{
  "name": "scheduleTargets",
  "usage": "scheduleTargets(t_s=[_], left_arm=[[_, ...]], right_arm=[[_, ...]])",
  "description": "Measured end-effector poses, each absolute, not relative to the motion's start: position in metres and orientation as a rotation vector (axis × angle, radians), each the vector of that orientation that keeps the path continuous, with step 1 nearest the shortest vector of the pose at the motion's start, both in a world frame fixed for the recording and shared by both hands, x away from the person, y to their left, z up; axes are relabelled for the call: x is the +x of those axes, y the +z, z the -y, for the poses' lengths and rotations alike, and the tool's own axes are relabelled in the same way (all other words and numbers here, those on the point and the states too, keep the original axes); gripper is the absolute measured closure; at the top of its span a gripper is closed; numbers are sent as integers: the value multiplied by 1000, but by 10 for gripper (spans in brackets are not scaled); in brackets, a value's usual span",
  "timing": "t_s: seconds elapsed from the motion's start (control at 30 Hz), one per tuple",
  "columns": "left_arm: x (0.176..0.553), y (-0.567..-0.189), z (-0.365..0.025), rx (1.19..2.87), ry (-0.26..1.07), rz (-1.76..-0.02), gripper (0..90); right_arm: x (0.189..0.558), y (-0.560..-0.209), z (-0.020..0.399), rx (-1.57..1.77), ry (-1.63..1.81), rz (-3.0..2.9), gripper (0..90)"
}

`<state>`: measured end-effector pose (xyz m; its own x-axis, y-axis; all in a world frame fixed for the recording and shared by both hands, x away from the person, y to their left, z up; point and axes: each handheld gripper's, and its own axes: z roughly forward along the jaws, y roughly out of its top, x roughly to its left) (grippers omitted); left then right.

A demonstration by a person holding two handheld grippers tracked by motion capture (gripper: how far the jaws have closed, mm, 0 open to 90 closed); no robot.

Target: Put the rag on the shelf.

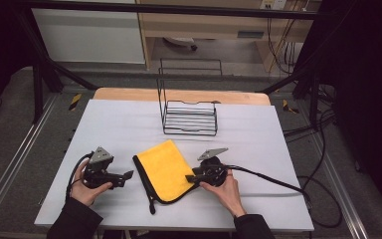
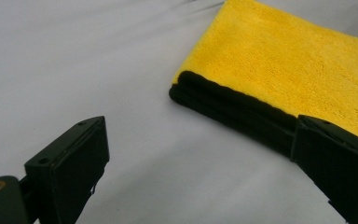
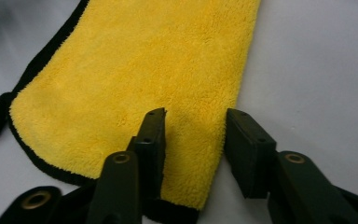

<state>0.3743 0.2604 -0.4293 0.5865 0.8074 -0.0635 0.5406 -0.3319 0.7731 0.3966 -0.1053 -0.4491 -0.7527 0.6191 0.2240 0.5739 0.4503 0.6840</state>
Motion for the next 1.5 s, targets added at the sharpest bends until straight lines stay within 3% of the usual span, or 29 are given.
scheduleTargets(t_s=[0.33, 0.77, 1.07, 1.17, 1.33, 1.5], left_arm=[[374, -430, -260, 2026, 431, -1076, 47], [372, -430, -257, 2024, 414, -1068, 50], [370, -430, -253, 2035, 408, -1051, 50], [370, -430, -252, 2035, 409, -1052, 50], [371, -431, -252, 2030, 408, -1052, 50], [371, -431, -251, 2036, 408, -1048, 49]], right_arm=[[392, -449, 104, 1192, 1237, -2617, 846], [368, -434, 112, 1275, 1180, -2555, 862], [337, -436, 143, 1340, 1170, -2516, 859], [336, -438, 145, 1312, 1155, -2523, 820], [348, -432, 148, 1211, 1209, -2475, 582], [385, -424, 142, 1177, 1271, -2434, 463]])
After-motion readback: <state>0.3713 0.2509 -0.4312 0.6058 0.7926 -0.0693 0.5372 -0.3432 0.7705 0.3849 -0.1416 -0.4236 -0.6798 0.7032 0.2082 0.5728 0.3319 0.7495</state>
